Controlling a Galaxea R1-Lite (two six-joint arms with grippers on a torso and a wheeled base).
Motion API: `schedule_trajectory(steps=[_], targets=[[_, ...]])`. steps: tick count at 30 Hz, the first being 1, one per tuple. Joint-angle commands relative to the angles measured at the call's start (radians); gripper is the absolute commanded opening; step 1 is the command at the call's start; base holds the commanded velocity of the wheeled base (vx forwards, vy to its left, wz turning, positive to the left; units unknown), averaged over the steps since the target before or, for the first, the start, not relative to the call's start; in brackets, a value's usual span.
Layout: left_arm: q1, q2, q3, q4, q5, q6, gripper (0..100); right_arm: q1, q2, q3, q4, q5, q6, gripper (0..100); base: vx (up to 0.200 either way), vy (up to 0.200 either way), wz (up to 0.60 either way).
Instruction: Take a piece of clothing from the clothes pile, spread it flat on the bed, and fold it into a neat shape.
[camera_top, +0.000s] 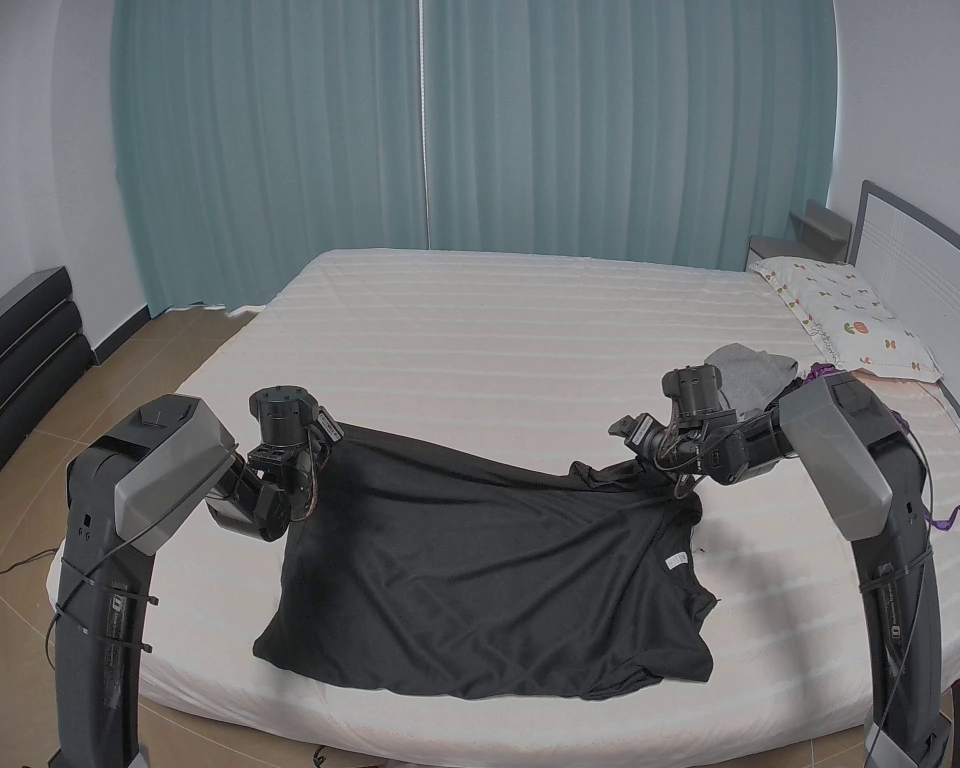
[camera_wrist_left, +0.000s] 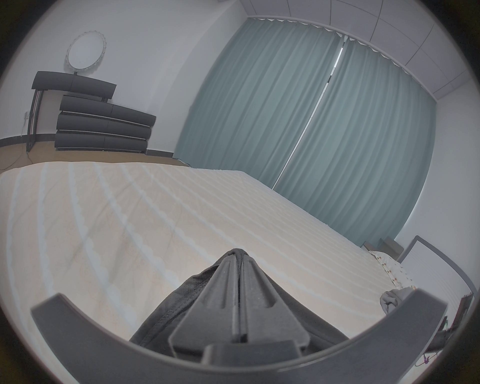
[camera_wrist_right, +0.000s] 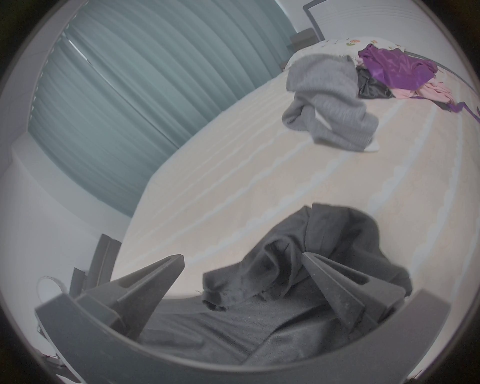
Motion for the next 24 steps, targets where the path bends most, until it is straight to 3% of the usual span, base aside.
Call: schedule_trajectory(steps=[1,8,9,17,24], targets=[[0.000,0.007,-0.021,0.005,0.001,0.002,0,0.032,0.142,-0.151,0.095,-0.031,-0.016,100,0.000,0.000,0.00],[0.000,0.022,-0.024,0.005,0.001,0.002,0,0.035,0.216,-0.289,0.226,-0.095,-0.031,100,0.000,0.000,0.00],[0.000,0.025,-0.024,0.005,0.001,0.002,0,0.035,0.216,-0.289,0.226,-0.097,-0.034,0,0.000,0.000,0.00],[0.002,0.028,-0.026,0.005,0.001,0.004,0,0.029,0.200,-0.289,0.199,-0.103,-0.040,0,0.000,0.000,0.00],[0.016,0.081,-0.098,0.005,0.003,0.005,0,-0.003,0.173,-0.289,-0.033,-0.151,-0.049,0,0.000,0.000,0.00]])
